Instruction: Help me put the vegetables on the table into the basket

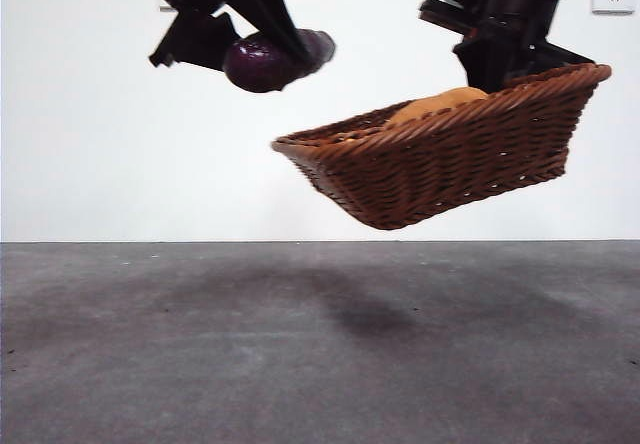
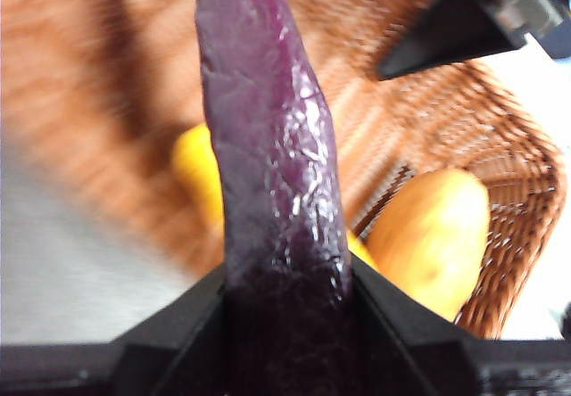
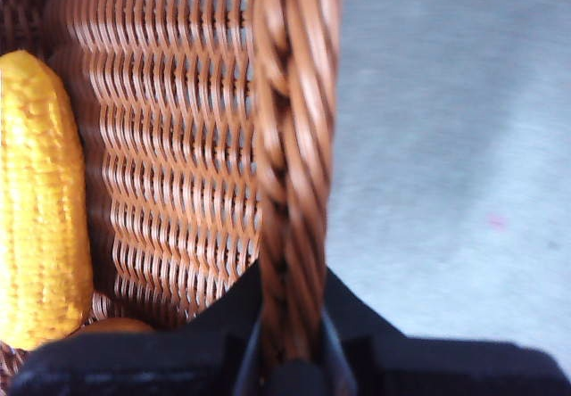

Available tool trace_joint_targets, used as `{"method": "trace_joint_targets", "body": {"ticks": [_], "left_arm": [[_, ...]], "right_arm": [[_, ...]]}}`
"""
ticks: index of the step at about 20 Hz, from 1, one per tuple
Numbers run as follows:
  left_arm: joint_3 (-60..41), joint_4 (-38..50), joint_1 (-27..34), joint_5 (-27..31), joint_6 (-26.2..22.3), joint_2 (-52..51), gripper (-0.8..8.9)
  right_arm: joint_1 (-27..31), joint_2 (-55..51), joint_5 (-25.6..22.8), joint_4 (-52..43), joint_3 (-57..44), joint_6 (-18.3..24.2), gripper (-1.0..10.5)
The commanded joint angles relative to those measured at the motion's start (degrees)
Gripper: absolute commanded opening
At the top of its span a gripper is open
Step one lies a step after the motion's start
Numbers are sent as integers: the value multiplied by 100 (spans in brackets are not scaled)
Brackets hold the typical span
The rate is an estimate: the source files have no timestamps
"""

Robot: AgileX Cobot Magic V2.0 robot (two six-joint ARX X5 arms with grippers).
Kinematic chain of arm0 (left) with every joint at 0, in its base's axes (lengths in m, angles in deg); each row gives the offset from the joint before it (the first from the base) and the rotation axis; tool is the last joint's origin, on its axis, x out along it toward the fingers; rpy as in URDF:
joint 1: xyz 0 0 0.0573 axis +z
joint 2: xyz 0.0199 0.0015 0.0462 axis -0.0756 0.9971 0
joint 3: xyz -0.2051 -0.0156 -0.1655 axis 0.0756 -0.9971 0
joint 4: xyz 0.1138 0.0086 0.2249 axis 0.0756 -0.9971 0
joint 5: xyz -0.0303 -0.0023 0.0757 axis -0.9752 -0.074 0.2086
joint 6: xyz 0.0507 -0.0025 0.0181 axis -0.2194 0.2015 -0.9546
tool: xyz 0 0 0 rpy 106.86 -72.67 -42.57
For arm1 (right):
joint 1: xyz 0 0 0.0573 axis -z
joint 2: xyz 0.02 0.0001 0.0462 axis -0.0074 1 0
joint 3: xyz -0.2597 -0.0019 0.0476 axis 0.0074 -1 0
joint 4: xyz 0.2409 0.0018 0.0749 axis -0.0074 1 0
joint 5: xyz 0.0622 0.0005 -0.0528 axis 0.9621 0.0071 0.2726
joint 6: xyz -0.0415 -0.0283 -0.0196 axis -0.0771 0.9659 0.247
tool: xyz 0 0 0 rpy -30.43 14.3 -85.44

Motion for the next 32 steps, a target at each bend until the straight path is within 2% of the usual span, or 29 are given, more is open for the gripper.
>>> {"method": "trace_joint_targets", "body": {"ticks": [1,6,7,9,10,14,18,20,23,24,27,32], "left_arm": [[-24,68,-153,39,42,149,-9],[-24,85,-251,39,98,254,11],[-24,81,-251,37,192,254,119],[-24,85,-251,39,186,254,527],[-24,85,-251,39,188,254,632],[-22,348,-249,33,258,221,629],[-22,249,-144,72,138,-133,629],[-22,-61,-2,361,55,-483,604],[-22,-1080,76,1051,-463,-1049,-30],[-22,-1403,76,1108,-573,-1209,-2],[-22,-2214,74,1110,-789,-1576,-2],[-22,-2948,59,1113,-866,-2103,-2]], "right_arm": [[-243,-42,87,0,33,-46,-17],[-577,-42,267,-33,33,-46,-17],[-612,-42,345,-33,33,-48,-17],[-647,-42,463,-24,33,-50,-17],[-658,-42,496,-15,33,-52,-17],[-682,-42,492,42,33,-63,-17],[-560,-42,356,33,33,-109,-17],[-396,-42,358,-22,33,-111,-17],[-31,-39,358,-149,33,-155,-17],[94,-37,361,-192,33,-153,-17],[457,39,457,-326,33,-138,-17],[1012,575,857,-415,33,162,-17]]}}
